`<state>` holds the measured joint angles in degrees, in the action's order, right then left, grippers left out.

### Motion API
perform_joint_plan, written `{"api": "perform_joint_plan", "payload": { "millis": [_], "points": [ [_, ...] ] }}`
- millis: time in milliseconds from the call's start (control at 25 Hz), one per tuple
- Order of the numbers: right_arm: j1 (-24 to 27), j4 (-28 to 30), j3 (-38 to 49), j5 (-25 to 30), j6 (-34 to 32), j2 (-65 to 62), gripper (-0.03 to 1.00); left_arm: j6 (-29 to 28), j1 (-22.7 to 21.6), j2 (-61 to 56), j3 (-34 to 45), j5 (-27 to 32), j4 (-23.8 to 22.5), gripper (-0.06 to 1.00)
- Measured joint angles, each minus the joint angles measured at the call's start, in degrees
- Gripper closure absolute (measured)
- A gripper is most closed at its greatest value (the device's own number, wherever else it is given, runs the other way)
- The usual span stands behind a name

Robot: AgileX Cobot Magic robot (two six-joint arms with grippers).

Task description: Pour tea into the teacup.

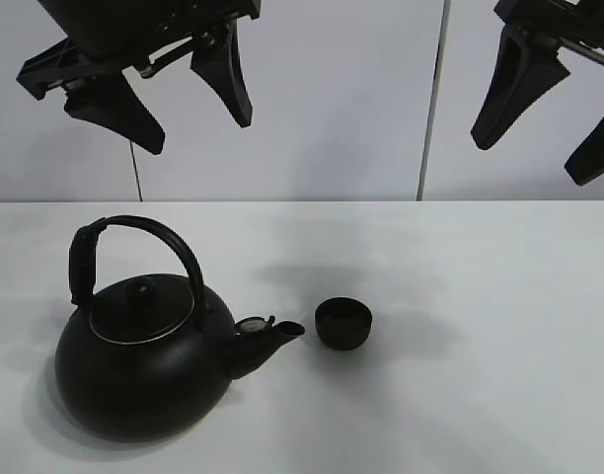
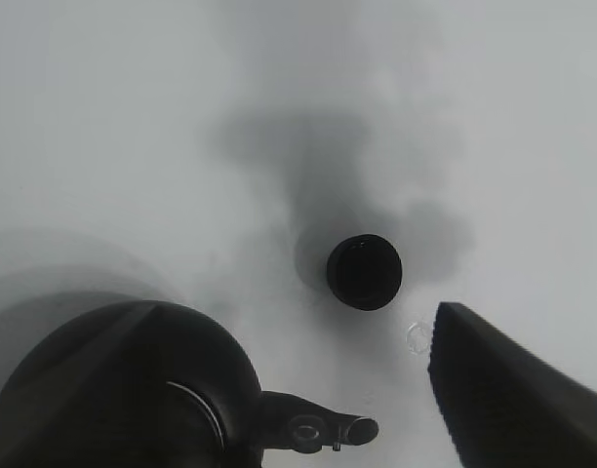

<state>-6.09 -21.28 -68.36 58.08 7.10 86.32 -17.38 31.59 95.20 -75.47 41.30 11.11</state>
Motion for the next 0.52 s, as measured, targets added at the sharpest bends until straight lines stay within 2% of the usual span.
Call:
{"api": "perform_joint_plan", "payload": {
  "millis": [520],
  "points": [
    [0.0,0.0,0.0,0.1,0.0,0.0,0.4,0.0,0.0,0.0,0.0,0.3,0.2,0.4]
  ]
}}
